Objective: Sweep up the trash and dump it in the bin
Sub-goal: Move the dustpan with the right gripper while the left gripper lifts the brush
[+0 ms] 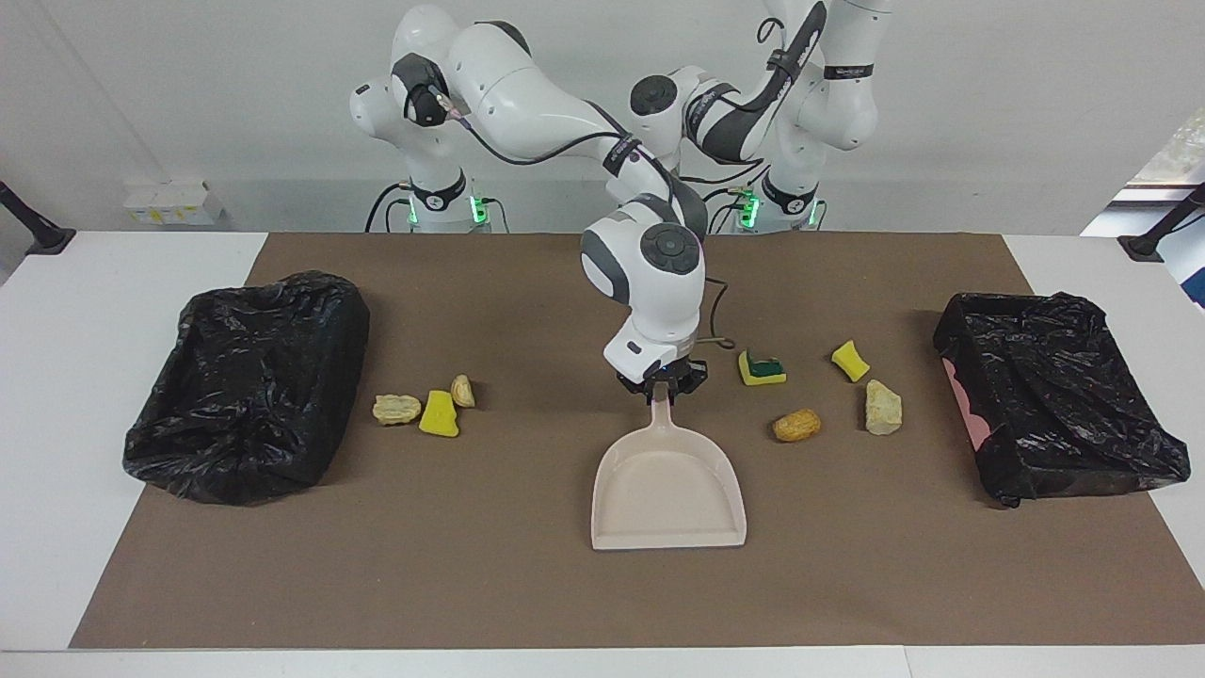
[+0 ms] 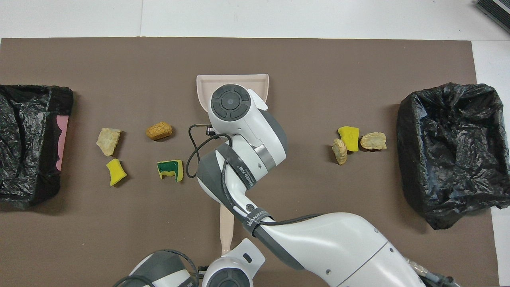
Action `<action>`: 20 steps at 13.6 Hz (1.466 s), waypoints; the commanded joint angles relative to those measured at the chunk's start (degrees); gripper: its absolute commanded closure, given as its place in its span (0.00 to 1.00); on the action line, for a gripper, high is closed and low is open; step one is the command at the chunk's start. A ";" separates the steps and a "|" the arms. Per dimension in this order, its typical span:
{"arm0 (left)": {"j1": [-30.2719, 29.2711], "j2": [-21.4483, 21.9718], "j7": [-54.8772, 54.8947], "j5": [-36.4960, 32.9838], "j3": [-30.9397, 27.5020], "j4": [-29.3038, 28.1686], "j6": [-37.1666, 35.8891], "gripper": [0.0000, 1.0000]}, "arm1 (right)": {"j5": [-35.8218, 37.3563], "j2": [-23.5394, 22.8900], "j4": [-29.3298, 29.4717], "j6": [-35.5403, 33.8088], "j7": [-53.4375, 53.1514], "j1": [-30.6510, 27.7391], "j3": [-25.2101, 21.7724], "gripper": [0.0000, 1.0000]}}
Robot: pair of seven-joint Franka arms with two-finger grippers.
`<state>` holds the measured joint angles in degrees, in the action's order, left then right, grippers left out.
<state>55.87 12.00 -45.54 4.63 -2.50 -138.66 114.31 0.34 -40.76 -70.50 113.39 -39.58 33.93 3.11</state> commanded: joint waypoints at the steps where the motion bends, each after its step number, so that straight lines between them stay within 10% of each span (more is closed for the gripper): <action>1: -6.71 2.24 4.93 -3.29 0.04 3.39 -7.33 1.00 | 0.28 2.18 -2.36 0.07 -0.15 -0.96 0.49 1.00; 7: -21.48 6.55 15.66 -9.80 -0.05 4.27 -12.36 1.00 | 0.37 6.21 -2.45 -4.93 20.02 -6.85 0.49 1.00; 15: -43.71 0.75 23.57 -15.44 -0.05 7.61 -2.53 1.00 | 1.16 13.69 -14.39 -7.13 64.31 -10.11 0.49 1.00; 20: -47.78 -2.41 23.13 -16.59 -0.05 5.52 -1.29 1.00 | 1.60 16.32 -20.27 -3.65 93.65 -9.84 0.40 1.00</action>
<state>8.85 11.21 -21.78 -10.76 -3.28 -132.31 111.83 1.16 -27.72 -85.20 105.22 43.81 24.59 3.09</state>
